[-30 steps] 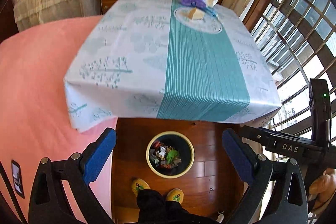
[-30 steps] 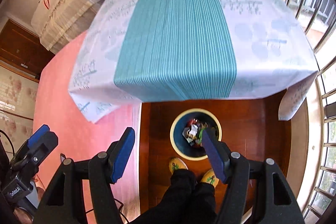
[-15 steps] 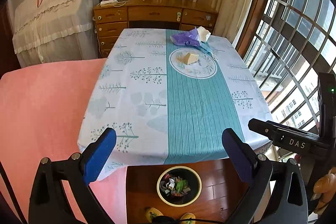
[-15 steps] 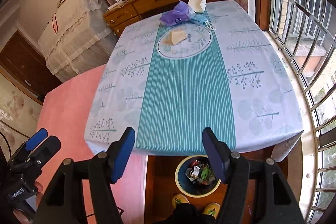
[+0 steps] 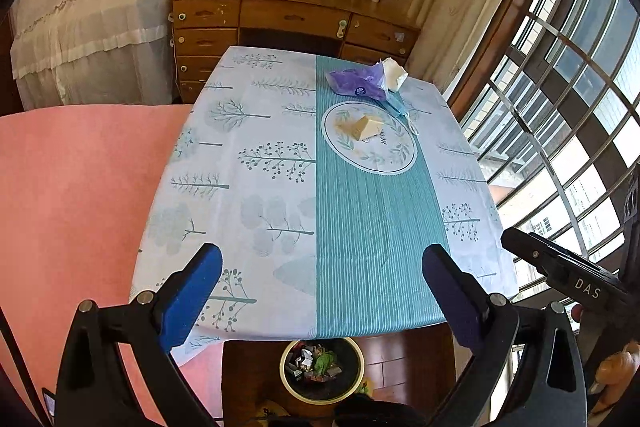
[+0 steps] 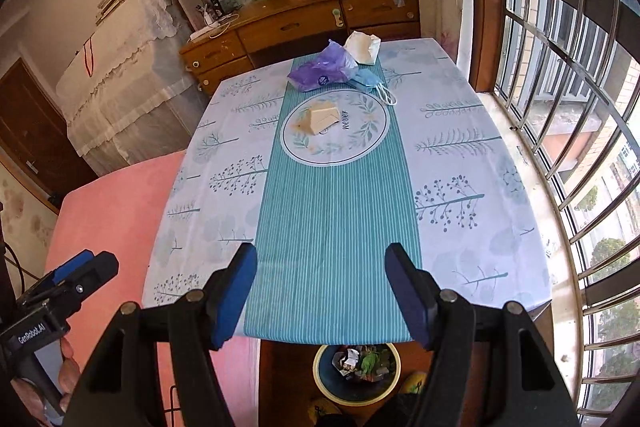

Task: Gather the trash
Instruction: 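Raise both tools back toward the table, then grasp the tan block with the left tool while the right tool grasps the blue face mask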

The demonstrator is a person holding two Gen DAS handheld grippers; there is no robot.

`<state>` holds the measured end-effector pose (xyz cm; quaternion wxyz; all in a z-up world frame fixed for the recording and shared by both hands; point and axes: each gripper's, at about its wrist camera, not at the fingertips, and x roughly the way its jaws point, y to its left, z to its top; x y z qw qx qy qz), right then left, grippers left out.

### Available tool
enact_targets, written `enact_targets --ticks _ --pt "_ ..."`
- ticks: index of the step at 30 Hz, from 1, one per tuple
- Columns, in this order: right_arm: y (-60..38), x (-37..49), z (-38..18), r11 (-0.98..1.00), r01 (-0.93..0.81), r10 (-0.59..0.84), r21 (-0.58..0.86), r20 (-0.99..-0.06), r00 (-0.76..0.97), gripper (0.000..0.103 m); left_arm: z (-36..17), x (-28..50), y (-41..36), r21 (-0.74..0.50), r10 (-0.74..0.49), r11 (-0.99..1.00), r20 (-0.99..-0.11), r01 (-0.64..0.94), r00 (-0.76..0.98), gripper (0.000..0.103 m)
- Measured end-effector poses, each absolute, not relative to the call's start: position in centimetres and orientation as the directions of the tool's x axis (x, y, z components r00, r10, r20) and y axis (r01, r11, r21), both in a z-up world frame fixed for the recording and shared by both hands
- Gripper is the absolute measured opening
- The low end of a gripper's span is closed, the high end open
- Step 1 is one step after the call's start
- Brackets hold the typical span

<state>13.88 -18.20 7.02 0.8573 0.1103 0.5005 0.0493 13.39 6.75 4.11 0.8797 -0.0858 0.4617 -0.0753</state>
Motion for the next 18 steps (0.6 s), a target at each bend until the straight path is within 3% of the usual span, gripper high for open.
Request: enact_targets --ticks 11,18 --pt "-21.9 22.3 2.2 0.964 -0.058 0.259 0.259 -0.871 0.418 0.067 0.8 21.3 3.4 -0.148 -0.120 0.989 -0.850 -0.014 0.513 0.099" --pt "-26.0 31.2 -1.7 0.939 -0.151 0.343 0.310 -0.879 0.330 0.067 -2.0 32.0 -3.9 -0.042 -0.056 0.998 -0.894 0.042 0.445 0.099"
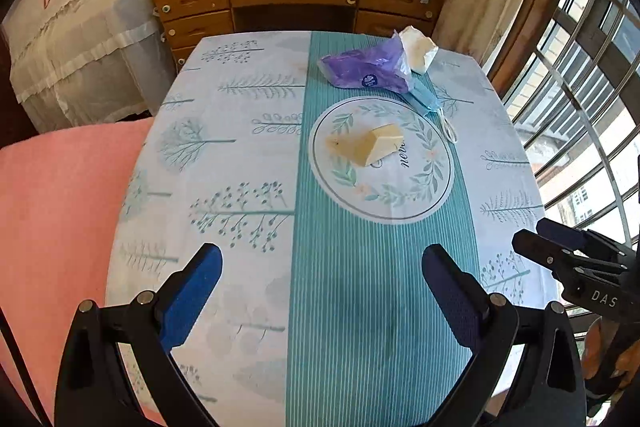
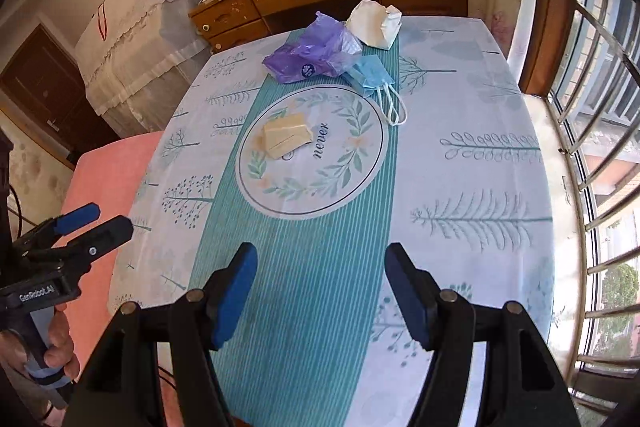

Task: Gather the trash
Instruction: 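Grasp the tan block with the left tool while the right tool grasps the blue face mask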

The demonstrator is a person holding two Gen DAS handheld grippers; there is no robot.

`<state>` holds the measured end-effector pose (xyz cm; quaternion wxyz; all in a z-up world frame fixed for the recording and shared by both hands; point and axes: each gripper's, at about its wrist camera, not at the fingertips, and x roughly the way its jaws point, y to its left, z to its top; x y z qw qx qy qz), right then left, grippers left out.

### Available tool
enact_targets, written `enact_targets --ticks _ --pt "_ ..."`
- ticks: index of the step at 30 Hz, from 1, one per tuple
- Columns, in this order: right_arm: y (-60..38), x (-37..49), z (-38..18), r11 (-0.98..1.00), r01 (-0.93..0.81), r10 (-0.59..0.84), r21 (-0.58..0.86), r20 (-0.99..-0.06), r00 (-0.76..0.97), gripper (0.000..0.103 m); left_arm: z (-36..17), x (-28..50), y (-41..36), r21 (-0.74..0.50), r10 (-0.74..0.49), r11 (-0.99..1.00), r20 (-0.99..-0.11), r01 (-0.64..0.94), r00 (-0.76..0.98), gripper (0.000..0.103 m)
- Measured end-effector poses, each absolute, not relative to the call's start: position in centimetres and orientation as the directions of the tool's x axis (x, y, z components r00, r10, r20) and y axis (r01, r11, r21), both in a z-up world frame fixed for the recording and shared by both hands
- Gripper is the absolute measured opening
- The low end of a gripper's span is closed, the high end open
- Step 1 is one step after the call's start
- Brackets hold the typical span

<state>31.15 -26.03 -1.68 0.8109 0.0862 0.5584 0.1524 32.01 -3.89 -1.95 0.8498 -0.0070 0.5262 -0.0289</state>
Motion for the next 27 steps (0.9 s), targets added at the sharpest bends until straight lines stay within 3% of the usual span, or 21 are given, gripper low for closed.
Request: enact_targets --ticks 6,18,24,27 --pt "-29.0 37.8 -5.1 0.924 -0.177 0.375 0.338 -0.889 0.264 0.067 -6.0 40.7 -9.1 0.030 -0.005 0.996 -0.921 0.085 0.390 0.097" --pt "-30.6 46.8 -8.5 0.900 -0.210 0.425 0.383 -0.879 0.218 0.067 -12.2 49.4 -12.9 0.061 0.025 0.989 -0.967 0.135 0.255 0.078" --pt "-29.6 50.4 -9.3 0.900 -0.245 0.413 0.360 -0.884 0.218 0.067 -14.0 50.3 -13.4 0.038 0.010 0.988 -0.983 0.149 0.184 0.041" --pt "-28.3 51.9 -9.9 0.906 -0.280 0.383 0.319 -0.899 0.215 0.067 -14.2 50.2 -13.1 0.044 0.021 0.992 -0.982 0.120 0.188 0.034"
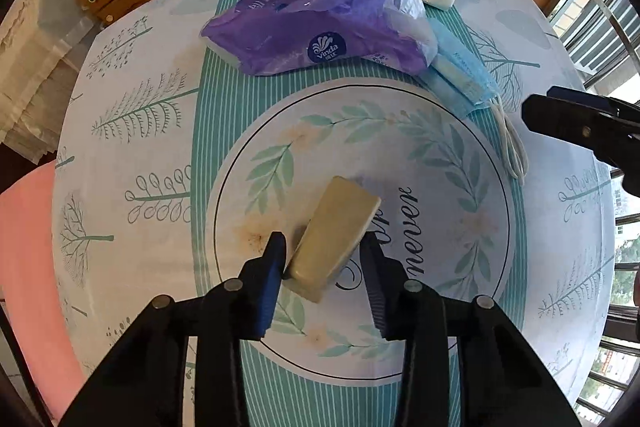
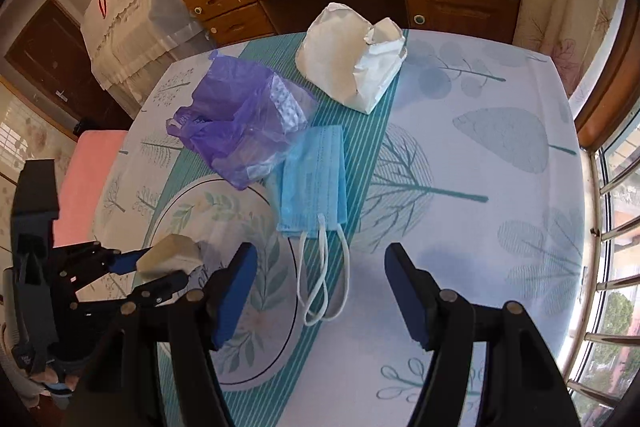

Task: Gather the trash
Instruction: 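Grasp the tan block with the left tool while the right tool grasps the blue face mask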

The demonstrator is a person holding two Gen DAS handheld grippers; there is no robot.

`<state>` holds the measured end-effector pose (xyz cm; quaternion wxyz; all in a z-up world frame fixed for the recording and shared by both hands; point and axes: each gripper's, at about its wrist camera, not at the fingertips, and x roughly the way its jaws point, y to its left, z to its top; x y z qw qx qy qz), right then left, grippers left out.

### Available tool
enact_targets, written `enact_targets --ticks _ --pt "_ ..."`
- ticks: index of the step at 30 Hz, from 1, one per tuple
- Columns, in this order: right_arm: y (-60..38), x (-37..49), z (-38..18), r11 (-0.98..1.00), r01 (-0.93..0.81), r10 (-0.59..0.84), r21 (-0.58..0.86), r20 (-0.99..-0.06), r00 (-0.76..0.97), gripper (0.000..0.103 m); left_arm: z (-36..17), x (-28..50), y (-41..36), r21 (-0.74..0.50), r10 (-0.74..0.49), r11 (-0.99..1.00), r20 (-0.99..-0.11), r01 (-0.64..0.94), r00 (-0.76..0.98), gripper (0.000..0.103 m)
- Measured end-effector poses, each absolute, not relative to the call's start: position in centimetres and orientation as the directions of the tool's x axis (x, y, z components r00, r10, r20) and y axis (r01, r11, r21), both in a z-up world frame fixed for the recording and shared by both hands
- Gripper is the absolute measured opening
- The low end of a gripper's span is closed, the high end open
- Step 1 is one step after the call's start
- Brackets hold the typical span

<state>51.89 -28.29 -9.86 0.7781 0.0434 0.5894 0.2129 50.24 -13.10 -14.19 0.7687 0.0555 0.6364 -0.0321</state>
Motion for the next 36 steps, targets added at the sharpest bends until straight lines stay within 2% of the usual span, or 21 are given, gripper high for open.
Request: enact_targets --ticks 2,8,13,15,17,20,23,36 --pt "-27.3 52.7 -10.4 0.909 -0.303 0.358 0.287 -0.909 0.213 0.067 -14.2 50.2 -12.5 0.022 0.007 0.997 -0.982 0.076 0.187 0.028" --pt "-24.5 54.1 -11.7 0.909 -0.348 0.311 0.228 -0.927 0.207 0.067 -14.0 50.0 -9.1 -0.050 -0.028 0.992 -0.982 -0.114 0.186 0.027" --pt "-23.2 54.1 -12.5 0.915 -0.373 0.254 0.155 -0.939 0.234 0.066 -13.9 49.3 -7.0 -0.091 -0.050 0.974 -0.980 -0.209 0.190 0.026" --pt "-23.0 53.9 -12.5 0.917 -0.380 0.229 0.120 -0.939 0.257 0.058 -13.9 48.9 -6.5 -0.096 -0.051 0.968 -0.980 -0.232 0.192 0.026" --pt "-23.0 53.7 -12.4 0.919 -0.389 0.190 0.068 -0.940 0.284 0.040 -13.9 48.6 -5.6 -0.100 -0.053 0.964 -0.980 -0.246 0.193 0.026" --pt "-23.5 53.4 -12.3 0.919 -0.385 0.203 0.084 -0.939 0.278 0.019 -13.8 48.0 -5.3 -0.108 -0.057 0.960 -0.979 -0.258 0.197 0.026" --pt "-24.3 53.1 -12.2 0.921 -0.373 0.215 0.109 -0.943 0.256 0.014 -13.6 47.2 -5.1 -0.114 -0.062 0.959 -0.977 -0.260 0.202 0.025" --pt "-26.1 45.8 -8.9 0.922 -0.303 0.310 0.240 -0.928 0.209 0.013 -10.0 41.4 -5.3 -0.172 -0.109 0.955 -0.960 -0.240 0.257 0.024"
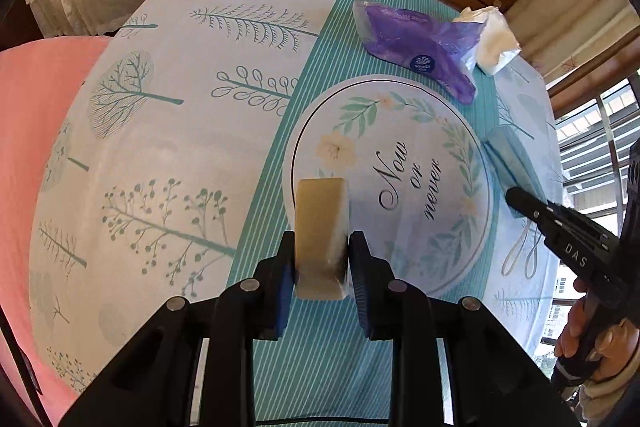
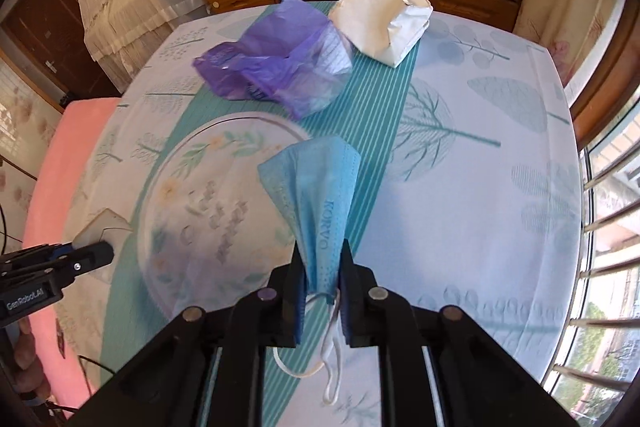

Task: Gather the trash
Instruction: 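Grasp the tan block with the left tool while the right tool grasps the blue face mask, then carry the tan block and blue mask down over the bin with both tools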

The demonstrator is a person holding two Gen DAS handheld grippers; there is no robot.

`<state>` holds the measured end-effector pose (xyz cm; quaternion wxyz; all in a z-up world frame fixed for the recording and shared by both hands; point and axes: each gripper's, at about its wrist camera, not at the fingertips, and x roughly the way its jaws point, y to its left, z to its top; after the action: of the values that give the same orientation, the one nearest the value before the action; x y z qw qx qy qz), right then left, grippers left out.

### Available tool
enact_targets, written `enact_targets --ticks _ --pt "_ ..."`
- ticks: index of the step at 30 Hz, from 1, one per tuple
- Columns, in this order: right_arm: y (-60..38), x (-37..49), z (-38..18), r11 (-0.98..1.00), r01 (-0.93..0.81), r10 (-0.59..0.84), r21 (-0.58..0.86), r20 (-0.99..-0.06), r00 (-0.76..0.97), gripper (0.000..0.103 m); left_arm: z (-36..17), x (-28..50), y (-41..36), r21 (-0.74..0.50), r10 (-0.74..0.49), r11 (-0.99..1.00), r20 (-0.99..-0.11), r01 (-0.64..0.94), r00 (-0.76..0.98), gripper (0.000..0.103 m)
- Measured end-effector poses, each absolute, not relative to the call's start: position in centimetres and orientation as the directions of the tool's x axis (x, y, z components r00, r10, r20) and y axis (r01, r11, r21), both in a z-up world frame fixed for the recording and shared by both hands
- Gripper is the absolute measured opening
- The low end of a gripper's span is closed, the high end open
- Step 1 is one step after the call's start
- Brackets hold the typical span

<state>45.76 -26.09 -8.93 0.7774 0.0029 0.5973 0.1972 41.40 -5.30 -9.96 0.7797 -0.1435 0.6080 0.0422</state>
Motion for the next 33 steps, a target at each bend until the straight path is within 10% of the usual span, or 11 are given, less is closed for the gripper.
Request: enact_targets --ticks 33 --pt "-12.5 8.7 -2.2 0.969 -0.111 0.238 0.219 -0.951 0.198 0.013 -4.8 8.6 7.1 -0.326 -0.358 0.933 -0.882 0.150 0.307 0.024"
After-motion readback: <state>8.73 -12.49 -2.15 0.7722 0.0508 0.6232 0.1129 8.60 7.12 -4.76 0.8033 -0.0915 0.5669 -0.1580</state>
